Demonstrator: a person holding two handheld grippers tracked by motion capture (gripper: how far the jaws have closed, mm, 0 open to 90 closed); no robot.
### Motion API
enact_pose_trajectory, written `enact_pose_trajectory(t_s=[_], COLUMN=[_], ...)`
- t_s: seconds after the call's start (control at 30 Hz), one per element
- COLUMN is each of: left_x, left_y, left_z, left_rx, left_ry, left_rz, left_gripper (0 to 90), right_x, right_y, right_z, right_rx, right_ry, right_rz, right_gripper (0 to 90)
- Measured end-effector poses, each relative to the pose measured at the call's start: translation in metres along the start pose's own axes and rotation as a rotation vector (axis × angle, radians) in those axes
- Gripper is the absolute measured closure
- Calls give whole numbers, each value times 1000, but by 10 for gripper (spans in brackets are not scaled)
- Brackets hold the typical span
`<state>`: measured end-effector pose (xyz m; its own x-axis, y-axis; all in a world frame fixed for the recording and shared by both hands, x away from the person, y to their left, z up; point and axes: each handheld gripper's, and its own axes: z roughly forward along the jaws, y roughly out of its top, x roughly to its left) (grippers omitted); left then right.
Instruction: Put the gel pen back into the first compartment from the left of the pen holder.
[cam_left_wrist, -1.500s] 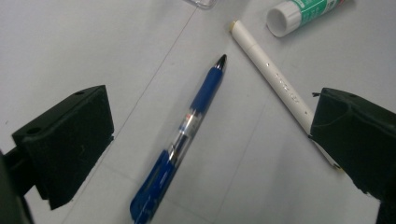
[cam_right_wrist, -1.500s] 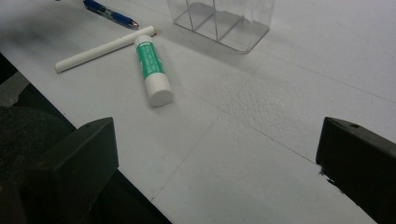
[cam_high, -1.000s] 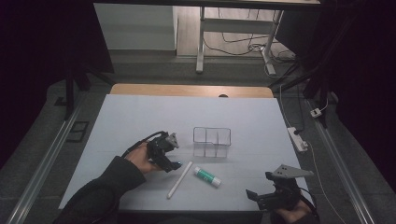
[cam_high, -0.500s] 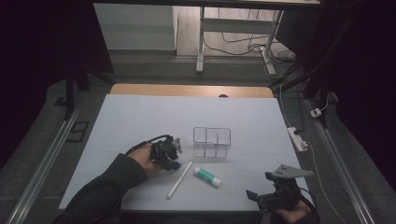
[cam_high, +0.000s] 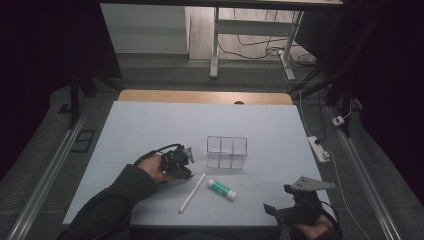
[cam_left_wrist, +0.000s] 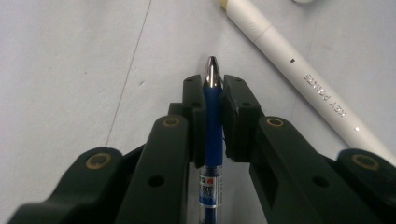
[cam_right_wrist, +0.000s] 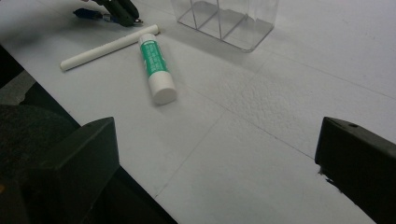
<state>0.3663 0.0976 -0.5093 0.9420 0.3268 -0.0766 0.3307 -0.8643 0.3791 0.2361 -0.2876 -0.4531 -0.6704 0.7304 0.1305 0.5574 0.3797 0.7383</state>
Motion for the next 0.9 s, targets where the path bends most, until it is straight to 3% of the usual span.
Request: enact_pose_trajectory(t_s=[0.17,0.6,0.9], left_x=[5,11,12], left_y=[-1,-1,7], left_z=[-8,-48,-78], left_rx=[-23,-230,-354], left_ry=[-35,52,86], left_rz=[-62,-145,-166], left_gripper=[805,804,804], right_x=[0,-1,-1], right_y=[0,0,0], right_z=[0,0,0], right_rx=[-2,-1,0], right_ry=[0,-2,1], right_rz=[1,4,10], right_gripper=[0,0,0])
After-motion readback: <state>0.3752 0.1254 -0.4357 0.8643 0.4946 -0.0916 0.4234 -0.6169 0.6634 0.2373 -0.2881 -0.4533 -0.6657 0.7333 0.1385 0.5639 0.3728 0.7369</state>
